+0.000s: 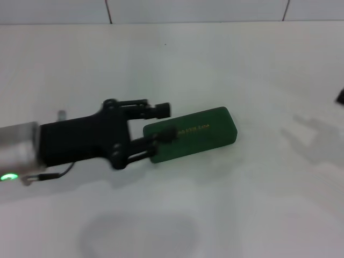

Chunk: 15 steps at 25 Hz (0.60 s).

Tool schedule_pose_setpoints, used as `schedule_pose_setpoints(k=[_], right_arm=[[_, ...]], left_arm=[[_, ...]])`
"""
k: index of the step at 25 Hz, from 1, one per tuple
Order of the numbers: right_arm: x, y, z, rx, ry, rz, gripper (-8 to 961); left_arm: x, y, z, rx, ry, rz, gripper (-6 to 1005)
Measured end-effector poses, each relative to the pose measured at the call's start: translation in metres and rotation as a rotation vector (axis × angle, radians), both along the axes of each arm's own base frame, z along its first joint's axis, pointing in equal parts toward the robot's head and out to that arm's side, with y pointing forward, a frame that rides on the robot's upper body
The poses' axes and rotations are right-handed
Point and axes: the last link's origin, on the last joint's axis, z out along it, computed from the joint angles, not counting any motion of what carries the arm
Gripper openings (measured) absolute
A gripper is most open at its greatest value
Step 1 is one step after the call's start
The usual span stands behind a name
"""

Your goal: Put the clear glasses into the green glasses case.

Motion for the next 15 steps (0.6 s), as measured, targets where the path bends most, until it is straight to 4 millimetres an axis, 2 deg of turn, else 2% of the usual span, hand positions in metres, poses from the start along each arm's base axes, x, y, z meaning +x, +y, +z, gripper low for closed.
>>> schedule_pose_setpoints(k=[3, 9, 15], right_arm=[[-0.015, 0.003, -0.016, -0.078, -0.021, 0.082, 517], [-0.051, 0.006, -0.043, -0.268, -0.028, 0.26, 519], [-0.076, 0.005, -0.06, -0.397, -0.026, 0.38, 695]], left_arm=[[-0.008, -0.01, 0.01, -0.014, 0.009, -0.044, 375], [-0.019, -0.019, 0.014, -0.052, 0.046, -0.047, 546], [-0.023, -0.02, 0.026, -0.127, 0.043, -0.012, 668]])
